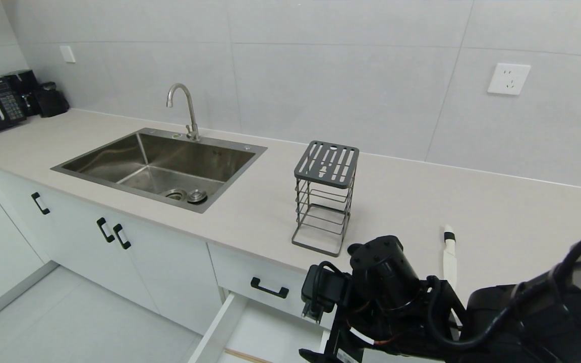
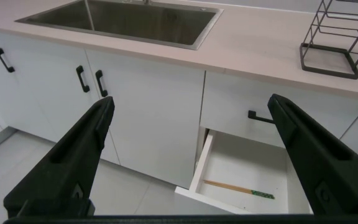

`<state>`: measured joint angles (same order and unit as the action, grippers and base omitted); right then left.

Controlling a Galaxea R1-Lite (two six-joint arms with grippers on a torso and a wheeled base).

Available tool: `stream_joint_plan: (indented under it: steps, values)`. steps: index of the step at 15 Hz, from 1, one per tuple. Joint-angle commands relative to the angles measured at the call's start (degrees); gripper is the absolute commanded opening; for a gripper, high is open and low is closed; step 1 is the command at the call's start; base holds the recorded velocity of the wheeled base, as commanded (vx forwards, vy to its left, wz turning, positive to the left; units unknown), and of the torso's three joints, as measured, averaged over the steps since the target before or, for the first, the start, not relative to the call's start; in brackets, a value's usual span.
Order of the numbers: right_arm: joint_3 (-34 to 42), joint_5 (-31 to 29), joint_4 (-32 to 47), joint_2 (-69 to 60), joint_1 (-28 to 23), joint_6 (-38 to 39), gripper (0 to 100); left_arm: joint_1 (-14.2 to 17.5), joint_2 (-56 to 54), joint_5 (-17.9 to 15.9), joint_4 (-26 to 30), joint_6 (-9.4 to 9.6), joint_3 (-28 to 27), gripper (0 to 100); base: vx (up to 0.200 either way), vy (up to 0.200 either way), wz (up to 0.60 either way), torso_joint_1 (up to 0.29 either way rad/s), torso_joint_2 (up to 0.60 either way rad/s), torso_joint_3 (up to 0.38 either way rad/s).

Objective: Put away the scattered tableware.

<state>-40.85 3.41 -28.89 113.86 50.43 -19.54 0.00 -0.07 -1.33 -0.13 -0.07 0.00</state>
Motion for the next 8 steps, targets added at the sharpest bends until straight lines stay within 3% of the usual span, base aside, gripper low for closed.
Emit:
stream_joint_plan:
  steps: [1,3,6,8]
  values:
    - [0.6,0.0,-0.7,0.9,-0.4,0.0,100,0.0,0.1,0.0,0.0,-0.01,0.0,100,0.000,0.000,0.00,0.000,0.00,0.000]
    - [0.5,0.1,-2.6,0.5,-1.2,3.4,100,0.0,0.1,0.0,0.0,-0.01,0.0,100,0.000,0.000,0.00,0.000,0.00,0.000]
    - [0.9,-1.3,-5.2,-1.6,-2.4,21.1,100,0.0,0.1,0.0,0.0,-0.01,0.0,100,0.000,0.000,0.00,0.000,0.00,0.000]
    - [2.6,-4.5,-4.8,-3.1,-3.7,26.0,100,0.0,0.1,0.0,0.0,0.07,0.0,100,0.000,0.000,0.00,0.000,0.00,0.000]
